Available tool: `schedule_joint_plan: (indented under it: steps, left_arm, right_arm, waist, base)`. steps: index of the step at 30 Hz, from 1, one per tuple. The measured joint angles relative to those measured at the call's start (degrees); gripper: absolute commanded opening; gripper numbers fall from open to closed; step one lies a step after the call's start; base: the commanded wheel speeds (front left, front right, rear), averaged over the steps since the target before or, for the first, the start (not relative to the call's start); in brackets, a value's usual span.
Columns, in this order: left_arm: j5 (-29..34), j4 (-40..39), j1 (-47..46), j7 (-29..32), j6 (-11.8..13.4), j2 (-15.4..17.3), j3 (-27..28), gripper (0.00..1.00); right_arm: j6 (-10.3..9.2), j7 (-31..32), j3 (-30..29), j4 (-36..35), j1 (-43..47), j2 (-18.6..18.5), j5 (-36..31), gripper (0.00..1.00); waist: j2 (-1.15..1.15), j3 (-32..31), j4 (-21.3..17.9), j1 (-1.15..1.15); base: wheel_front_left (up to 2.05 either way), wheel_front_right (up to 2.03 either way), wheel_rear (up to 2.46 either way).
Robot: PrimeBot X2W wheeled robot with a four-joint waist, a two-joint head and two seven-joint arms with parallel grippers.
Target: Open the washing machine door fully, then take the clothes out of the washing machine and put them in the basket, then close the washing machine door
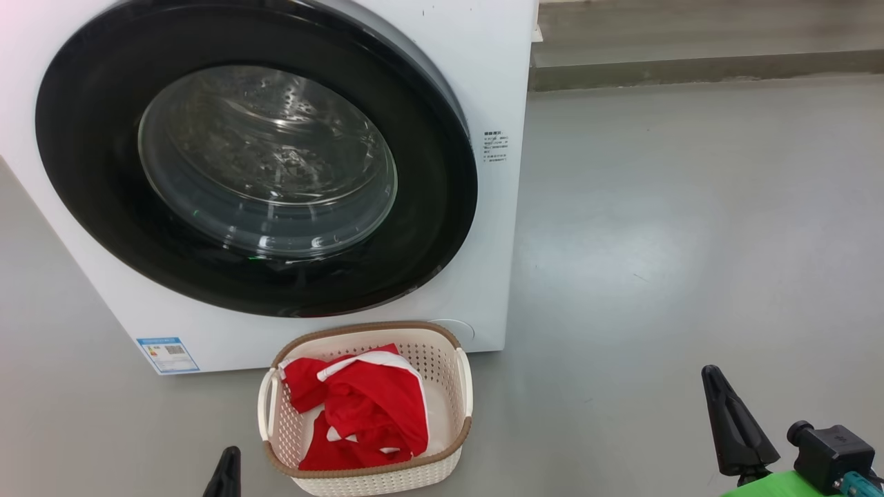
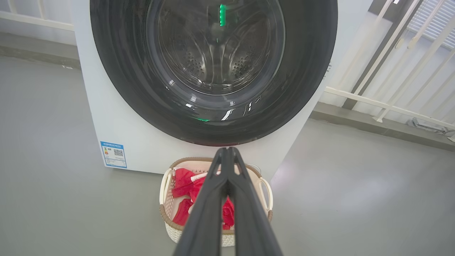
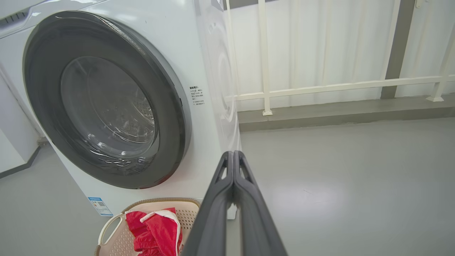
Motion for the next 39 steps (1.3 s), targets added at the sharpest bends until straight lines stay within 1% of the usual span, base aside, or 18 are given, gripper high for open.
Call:
schedule_joint_plan:
  steps: [25, 27, 39]
  left_arm:
    - [-15.26, 0.02, -1.06, 3.71, -0.01, 0.00, 0.29, 0.00]
    - [-17.36, 0.02, -1.28, 4.24, -0.01, 0.00, 0.34, 0.00]
    - [-24.81, 0.12, -2.34, 6.23, -0.01, 0.00, 0.69, 0.00]
  right_arm:
    - [0.00, 4.11, -0.60, 1.55, -1.34, -0.01, 16.46, 0.00]
    - [0.00, 4.53, -0.75, 1.72, -2.11, -0.02, 18.06, 0.00]
    - [0.00, 6.55, -1.65, 2.43, -2.30, -0.02, 26.03, 0.00]
  waist:
    - [0.00, 1.00, -0.09, -0.01]
    - [0.00, 1.10, -0.10, -0.01]
    - [0.00, 1.53, -0.14, -0.01]
  base:
    - [0.00, 0.00, 0.00]
    - [0.00, 0.00, 0.00]
    - [0.00, 0.00, 0.00]
